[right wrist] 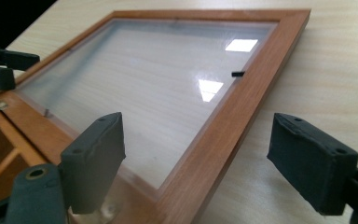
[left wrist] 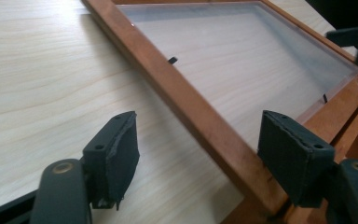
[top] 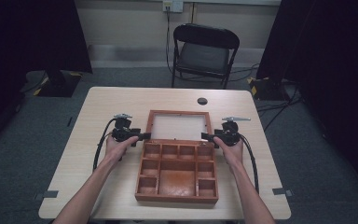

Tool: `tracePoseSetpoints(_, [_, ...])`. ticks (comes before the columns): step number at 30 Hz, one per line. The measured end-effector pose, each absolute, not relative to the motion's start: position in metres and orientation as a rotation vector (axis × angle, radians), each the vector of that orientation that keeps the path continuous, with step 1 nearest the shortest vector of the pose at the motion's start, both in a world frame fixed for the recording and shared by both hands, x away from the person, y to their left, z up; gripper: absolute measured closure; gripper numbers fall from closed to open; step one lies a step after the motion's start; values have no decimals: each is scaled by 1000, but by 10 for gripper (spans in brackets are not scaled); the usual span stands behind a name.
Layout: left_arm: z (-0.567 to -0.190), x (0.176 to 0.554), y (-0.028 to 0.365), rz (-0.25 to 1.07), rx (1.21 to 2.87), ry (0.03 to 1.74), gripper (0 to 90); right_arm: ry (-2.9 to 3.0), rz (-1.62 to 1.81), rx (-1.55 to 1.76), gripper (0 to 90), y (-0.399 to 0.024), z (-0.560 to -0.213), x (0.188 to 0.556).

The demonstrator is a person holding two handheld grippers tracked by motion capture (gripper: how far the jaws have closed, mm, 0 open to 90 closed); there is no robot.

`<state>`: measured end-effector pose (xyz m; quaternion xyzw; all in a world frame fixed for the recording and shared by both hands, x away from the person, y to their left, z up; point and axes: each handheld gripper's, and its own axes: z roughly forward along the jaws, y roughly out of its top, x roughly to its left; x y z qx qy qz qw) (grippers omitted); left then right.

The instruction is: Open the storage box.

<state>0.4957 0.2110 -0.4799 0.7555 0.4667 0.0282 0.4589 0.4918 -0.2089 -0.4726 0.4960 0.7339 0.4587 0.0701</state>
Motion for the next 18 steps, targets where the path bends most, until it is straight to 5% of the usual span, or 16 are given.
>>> tracePoseSetpoints(18, [-465,446,261,292,1984,1171,222,2208,1241,1449,152,-259,-454,424])
